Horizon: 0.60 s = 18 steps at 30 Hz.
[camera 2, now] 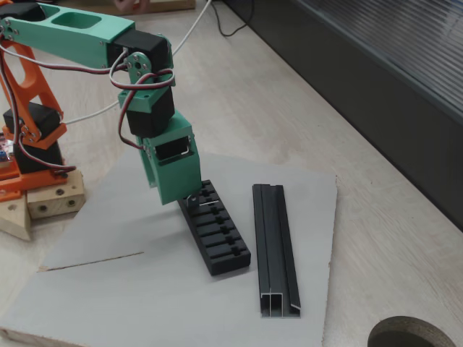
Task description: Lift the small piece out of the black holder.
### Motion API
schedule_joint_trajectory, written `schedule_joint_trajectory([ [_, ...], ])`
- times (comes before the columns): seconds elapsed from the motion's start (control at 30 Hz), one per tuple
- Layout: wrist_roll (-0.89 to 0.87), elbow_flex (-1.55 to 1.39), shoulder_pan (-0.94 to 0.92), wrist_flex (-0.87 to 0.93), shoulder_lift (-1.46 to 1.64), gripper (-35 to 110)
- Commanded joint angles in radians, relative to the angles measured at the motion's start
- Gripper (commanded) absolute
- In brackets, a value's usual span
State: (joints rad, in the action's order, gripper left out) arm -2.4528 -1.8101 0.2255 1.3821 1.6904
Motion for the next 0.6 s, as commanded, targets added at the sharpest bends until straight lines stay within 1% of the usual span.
schedule_joint_trajectory([
  [0.0,-0.021,0.034,-0.012,0.011,0.018,35],
  [0.13,-0.021,0.110,-0.071,0.011,0.015,35],
  [0.57,-0.021,0.112,-0.061,0.012,-0.023,35],
])
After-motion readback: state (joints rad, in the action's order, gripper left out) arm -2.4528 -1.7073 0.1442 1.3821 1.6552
